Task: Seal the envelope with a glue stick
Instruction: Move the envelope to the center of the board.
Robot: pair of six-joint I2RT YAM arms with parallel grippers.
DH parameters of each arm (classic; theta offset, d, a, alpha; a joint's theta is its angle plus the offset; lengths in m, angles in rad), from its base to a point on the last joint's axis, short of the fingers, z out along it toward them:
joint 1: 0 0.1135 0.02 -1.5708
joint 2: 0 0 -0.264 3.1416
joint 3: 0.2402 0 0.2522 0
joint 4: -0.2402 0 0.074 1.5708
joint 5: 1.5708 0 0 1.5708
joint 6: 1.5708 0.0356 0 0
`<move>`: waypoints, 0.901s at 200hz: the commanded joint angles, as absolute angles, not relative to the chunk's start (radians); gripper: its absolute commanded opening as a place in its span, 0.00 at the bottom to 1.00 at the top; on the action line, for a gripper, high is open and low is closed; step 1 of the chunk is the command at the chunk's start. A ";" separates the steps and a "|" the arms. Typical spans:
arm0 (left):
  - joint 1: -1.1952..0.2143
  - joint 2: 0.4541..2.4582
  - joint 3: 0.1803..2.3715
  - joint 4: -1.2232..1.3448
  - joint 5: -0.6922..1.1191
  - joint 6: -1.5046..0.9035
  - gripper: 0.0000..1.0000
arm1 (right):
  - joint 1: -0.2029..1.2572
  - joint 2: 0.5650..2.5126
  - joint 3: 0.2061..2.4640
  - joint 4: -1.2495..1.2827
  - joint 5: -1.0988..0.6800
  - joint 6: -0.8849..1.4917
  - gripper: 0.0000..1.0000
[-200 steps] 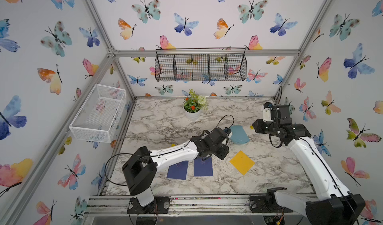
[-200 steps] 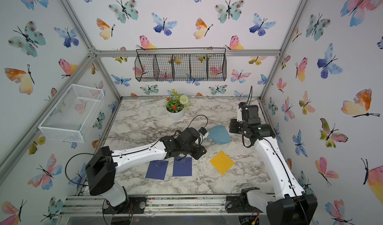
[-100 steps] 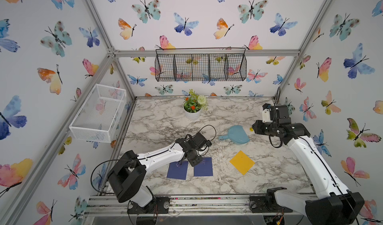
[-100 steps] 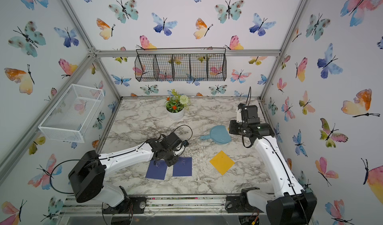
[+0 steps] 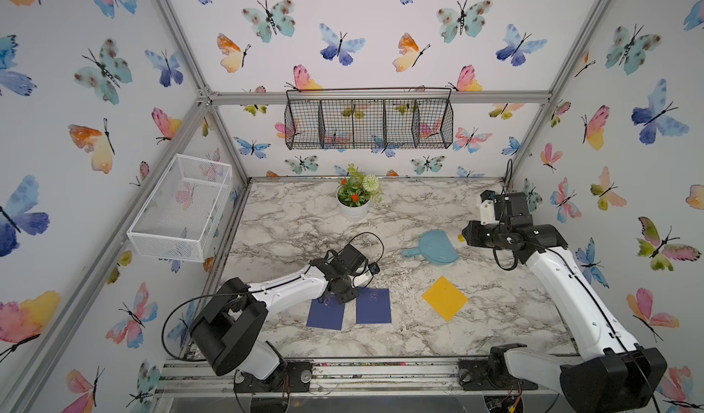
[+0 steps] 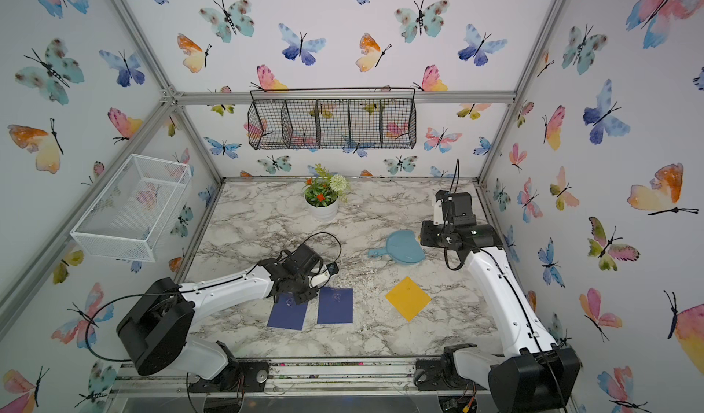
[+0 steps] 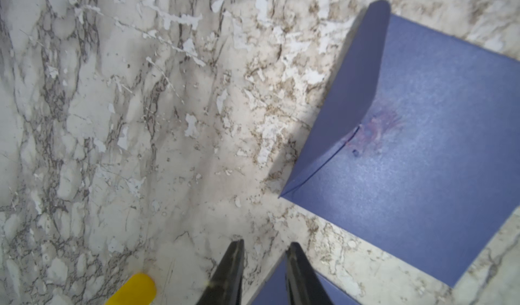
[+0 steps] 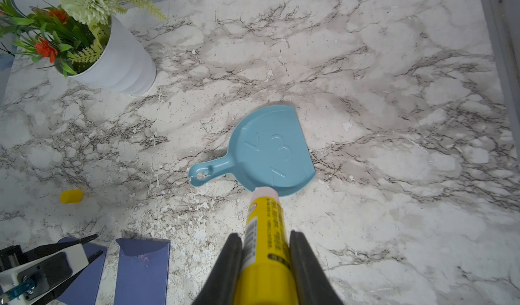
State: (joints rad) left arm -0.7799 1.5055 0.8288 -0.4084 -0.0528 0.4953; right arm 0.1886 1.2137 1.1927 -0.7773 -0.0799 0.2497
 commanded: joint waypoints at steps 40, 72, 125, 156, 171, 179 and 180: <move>-0.770 1.587 0.881 -0.399 0.053 0.554 0.34 | 0.184 1.211 1.207 -0.767 -0.091 0.242 0.03; -0.767 1.641 0.900 -0.409 0.062 0.560 0.34 | 0.184 1.205 1.209 -0.770 -0.081 0.239 0.02; -0.767 1.697 0.933 -0.407 0.087 0.557 0.31 | 0.184 1.204 1.206 -0.773 -0.076 0.238 0.03; -0.766 1.712 0.941 -0.411 0.108 0.556 0.26 | 0.184 1.208 1.212 -0.775 -0.072 0.236 0.03; -0.767 1.720 0.942 -0.418 0.108 0.557 0.22 | 0.184 1.210 1.216 -0.776 -0.072 0.235 0.03; -0.767 1.725 0.945 -0.423 0.106 0.554 0.20 | 0.184 1.212 1.217 -0.778 -0.072 0.235 0.03; -0.767 1.725 0.946 -0.423 0.106 0.553 0.20 | 0.184 1.212 1.218 -0.778 -0.072 0.235 0.03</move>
State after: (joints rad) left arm -0.7715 1.6932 0.9390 -0.4015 0.0811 0.5491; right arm 0.1886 1.2137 1.1927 -0.7773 -0.0792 0.2489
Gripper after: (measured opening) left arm 0.223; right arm 0.283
